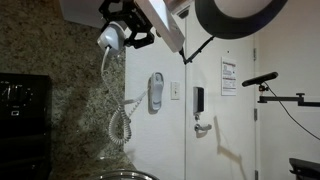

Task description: Hang the intercom headset on the holder

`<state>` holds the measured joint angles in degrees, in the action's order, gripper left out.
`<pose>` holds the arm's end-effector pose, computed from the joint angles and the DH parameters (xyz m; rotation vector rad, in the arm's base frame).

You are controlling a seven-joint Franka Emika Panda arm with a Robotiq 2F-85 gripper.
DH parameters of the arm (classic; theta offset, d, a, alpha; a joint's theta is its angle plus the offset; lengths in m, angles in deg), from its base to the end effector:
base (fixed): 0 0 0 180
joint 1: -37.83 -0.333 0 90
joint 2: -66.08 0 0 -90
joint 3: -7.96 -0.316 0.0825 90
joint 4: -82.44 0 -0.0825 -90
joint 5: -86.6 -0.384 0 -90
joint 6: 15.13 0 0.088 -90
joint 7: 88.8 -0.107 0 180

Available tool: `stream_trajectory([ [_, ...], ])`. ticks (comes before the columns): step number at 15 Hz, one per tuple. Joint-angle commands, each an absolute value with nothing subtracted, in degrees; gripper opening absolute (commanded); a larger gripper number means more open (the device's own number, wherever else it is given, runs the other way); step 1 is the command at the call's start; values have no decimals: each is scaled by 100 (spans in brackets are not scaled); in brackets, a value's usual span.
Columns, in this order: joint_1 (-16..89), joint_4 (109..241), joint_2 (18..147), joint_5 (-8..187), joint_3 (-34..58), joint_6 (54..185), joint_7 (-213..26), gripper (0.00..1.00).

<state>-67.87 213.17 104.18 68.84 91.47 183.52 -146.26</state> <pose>0.5023 0.2692 0.4461 -2.2238 0.5972 -1.6040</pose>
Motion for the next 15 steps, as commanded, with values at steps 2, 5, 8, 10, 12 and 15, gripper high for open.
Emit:
stream_trajectory([
  [2,-6752,21263,10319,6339,8979,18352,-14066,59],
  [5,-6752,21263,10319,6339,8979,18352,-14066,59],
  [8,-6752,21263,10319,6339,8979,18352,-14066,59],
  [10,-6752,21263,10319,6339,8979,18352,-14066,59],
  [12,-6726,21266,10574,6083,9016,18225,-14012,34],
  [15,-6663,21290,11159,5245,9040,17902,-13624,34],
])
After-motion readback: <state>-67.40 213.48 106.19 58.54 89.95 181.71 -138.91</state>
